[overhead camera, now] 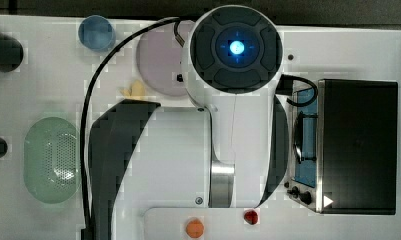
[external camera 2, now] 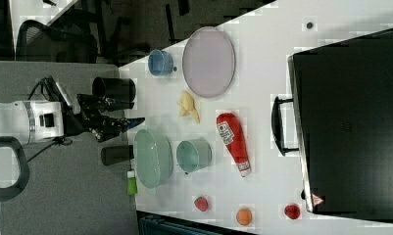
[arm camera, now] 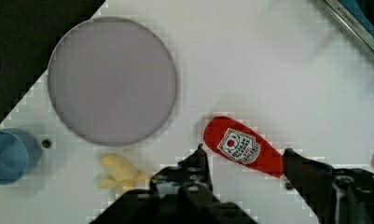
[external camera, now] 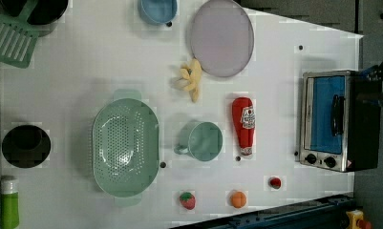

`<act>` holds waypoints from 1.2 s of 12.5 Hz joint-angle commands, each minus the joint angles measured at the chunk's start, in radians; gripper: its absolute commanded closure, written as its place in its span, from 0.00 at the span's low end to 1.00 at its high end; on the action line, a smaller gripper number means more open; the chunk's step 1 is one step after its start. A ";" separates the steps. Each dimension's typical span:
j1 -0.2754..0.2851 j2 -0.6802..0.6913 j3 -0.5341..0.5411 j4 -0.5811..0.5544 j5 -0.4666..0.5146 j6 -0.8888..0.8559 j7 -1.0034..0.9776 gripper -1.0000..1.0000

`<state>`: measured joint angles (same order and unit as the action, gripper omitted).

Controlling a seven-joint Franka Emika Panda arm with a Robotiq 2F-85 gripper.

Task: Pick Ketchup from the table and place it in strainer.

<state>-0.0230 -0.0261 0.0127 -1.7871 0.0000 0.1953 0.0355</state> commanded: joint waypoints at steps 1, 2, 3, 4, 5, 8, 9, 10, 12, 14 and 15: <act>-0.095 -0.221 0.019 -0.107 0.009 -0.140 -0.118 0.21; -0.095 -0.219 0.019 -0.108 0.009 -0.140 -0.119 0.10; -0.094 -0.215 0.020 -0.112 0.009 -0.139 -0.127 0.00; -0.093 -0.209 0.021 -0.121 0.009 -0.138 -0.140 0.00; -0.091 -0.199 0.023 -0.133 0.009 -0.138 -0.154 0.00; -0.089 -0.151 0.034 -0.175 0.009 -0.133 -0.202 0.00; -0.087 -0.129 0.038 -0.189 0.009 -0.131 -0.218 0.00; -0.086 -0.105 0.042 -0.203 0.009 -0.129 -0.242 0.00; -0.083 -0.057 0.050 -0.235 0.009 -0.107 -0.324 0.00; -0.076 -0.011 0.057 -0.272 0.009 -0.037 -0.472 0.00; -0.073 0.011 0.061 -0.292 0.009 0.012 -0.558 0.00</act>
<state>-0.1091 0.0185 0.0615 -2.0703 0.0153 0.1842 -0.3748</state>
